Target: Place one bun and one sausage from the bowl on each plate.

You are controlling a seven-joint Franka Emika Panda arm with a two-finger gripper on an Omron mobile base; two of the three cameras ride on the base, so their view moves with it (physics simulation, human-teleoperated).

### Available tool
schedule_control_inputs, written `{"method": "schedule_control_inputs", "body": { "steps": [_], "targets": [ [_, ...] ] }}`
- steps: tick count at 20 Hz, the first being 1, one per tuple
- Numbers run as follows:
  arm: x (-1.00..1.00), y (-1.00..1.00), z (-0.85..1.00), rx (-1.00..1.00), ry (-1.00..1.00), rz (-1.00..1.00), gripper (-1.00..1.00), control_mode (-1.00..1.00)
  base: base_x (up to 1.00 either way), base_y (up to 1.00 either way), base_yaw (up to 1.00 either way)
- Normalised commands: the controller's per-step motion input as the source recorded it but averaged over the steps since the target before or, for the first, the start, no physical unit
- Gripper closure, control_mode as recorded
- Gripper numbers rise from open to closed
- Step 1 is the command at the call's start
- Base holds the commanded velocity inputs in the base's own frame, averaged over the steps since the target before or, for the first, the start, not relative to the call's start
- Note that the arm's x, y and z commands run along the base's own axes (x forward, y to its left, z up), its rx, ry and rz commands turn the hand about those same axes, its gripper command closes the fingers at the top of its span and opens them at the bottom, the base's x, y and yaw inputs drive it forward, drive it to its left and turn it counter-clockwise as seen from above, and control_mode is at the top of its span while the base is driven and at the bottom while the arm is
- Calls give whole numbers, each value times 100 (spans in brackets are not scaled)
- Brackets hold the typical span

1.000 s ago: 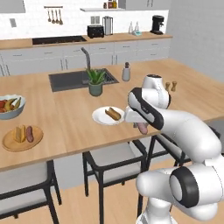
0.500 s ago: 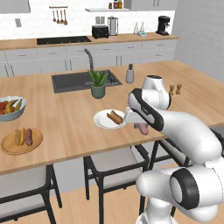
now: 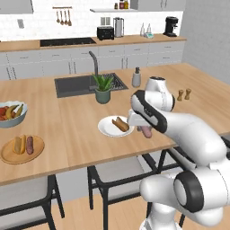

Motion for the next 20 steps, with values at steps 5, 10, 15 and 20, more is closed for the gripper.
{"method": "schedule_control_inputs", "body": {
  "steps": [5, 10, 15, 20],
  "targets": [
    [94, 32, -2, -6, 6, 0, 100, -100, 0, 0, 0],
    [100, 8, -4, -9, 8, 0, 100, -100, 0, 0, 0],
    [99, 0, -7, -4, 1, 0, 100, -100, 0, 0, 0],
    [40, 6, -1, 0, -5, 0, 100, -100, 0, 0, 0]
  ]
}}
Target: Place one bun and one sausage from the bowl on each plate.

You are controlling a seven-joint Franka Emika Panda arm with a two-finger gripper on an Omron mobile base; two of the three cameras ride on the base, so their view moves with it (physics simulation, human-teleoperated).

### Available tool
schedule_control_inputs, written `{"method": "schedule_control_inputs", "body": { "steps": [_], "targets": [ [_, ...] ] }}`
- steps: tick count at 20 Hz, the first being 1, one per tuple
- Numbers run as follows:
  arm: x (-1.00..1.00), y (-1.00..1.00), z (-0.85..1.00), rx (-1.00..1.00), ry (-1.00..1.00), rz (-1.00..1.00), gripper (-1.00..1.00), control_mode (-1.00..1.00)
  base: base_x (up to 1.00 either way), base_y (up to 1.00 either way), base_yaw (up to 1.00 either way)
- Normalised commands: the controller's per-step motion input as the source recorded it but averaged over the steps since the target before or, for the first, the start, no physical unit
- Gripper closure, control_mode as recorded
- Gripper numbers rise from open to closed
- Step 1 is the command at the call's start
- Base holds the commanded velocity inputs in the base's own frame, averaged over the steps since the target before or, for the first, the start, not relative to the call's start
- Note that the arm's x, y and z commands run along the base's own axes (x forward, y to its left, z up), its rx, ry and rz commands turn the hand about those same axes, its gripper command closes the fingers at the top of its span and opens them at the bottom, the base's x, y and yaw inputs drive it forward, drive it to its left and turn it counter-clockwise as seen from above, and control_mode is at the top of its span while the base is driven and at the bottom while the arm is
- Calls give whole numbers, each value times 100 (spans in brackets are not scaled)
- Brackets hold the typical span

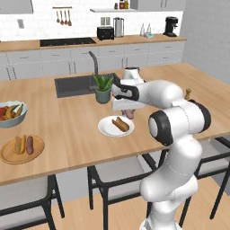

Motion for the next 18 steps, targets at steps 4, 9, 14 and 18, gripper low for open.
{"method": "schedule_control_inputs", "body": {
  "steps": [4, 9, 14, 18],
  "targets": [
    [-16, 64, -7, -2, 1, 4, 100, -100, 0, 0, 0],
    [36, 73, -21, -10, 11, 8, 100, -100, 0, 0, 0],
    [67, 27, -40, -8, 4, 0, 100, -100, 0, 0, 0],
    [42, 3, -24, -7, 5, 0, 100, -100, 0, 0, 0]
  ]
}}
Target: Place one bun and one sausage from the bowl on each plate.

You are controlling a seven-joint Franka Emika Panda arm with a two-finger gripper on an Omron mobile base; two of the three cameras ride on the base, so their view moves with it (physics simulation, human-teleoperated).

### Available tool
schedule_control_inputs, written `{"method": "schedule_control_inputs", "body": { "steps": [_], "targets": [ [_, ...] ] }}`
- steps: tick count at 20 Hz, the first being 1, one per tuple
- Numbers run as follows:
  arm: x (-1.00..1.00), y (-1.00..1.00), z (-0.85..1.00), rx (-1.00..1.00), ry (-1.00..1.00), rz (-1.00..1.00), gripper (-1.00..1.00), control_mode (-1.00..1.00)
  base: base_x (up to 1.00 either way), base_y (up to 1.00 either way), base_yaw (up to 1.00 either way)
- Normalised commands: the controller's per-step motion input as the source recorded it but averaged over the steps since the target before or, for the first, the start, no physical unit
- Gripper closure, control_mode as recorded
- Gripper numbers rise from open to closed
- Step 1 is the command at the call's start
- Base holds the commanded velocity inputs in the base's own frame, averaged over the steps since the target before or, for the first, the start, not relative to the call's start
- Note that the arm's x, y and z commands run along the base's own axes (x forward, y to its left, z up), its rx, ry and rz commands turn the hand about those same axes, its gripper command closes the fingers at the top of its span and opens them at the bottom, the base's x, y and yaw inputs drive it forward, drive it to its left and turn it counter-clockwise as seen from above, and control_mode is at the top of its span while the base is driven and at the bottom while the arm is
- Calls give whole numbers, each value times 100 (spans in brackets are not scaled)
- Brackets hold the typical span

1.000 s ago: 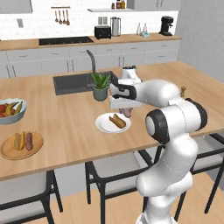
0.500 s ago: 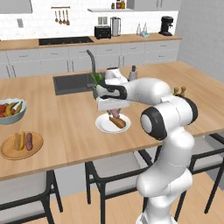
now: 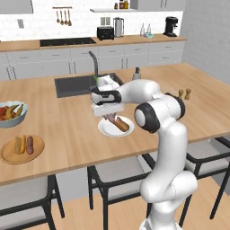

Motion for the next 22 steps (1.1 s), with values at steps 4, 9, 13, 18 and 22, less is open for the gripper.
{"method": "schedule_control_inputs", "body": {
  "steps": [4, 9, 13, 18, 22],
  "targets": [
    [17, 0, -29, -3, 6, 0, 100, -100, 0, 0, 0],
    [1, 0, -39, 0, 3, 0, 100, -100, 0, 0, 0],
    [11, 0, -62, 0, 0, 0, 100, -100, 0, 0, 0],
    [15, 0, -32, 0, 0, 2, 100, -100, 0, 0, 0],
    [0, 0, 0, 0, 0, 3, -100, -100, 0, 0, 0]
  ]
}}
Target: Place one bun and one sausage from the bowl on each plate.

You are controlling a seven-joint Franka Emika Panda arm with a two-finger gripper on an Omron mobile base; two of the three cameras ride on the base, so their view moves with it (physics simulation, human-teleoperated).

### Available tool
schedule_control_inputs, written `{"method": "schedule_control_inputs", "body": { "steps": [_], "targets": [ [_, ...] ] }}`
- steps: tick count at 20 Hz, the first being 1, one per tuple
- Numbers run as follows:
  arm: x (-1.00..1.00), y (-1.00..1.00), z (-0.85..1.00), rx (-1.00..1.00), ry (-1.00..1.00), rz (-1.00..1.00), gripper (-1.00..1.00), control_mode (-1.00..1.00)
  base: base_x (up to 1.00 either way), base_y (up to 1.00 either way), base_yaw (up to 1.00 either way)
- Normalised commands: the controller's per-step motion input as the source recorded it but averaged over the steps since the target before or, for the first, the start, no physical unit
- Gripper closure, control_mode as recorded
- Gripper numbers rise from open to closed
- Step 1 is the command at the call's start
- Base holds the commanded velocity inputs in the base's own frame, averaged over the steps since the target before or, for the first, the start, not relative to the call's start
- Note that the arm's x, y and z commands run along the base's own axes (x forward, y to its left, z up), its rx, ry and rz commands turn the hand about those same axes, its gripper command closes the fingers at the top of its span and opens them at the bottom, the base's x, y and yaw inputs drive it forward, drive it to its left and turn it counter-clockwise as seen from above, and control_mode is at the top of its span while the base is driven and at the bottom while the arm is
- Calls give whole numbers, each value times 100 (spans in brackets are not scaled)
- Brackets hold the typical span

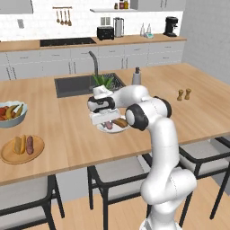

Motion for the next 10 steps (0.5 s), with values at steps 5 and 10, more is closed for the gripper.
{"method": "schedule_control_inputs", "body": {
  "steps": [5, 10],
  "targets": [
    [0, 0, 10, 0, 0, 1, -100, -100, 0, 0, 0],
    [0, 0, 31, -1, 0, 0, -100, -100, 0, 0, 0]
  ]
}}
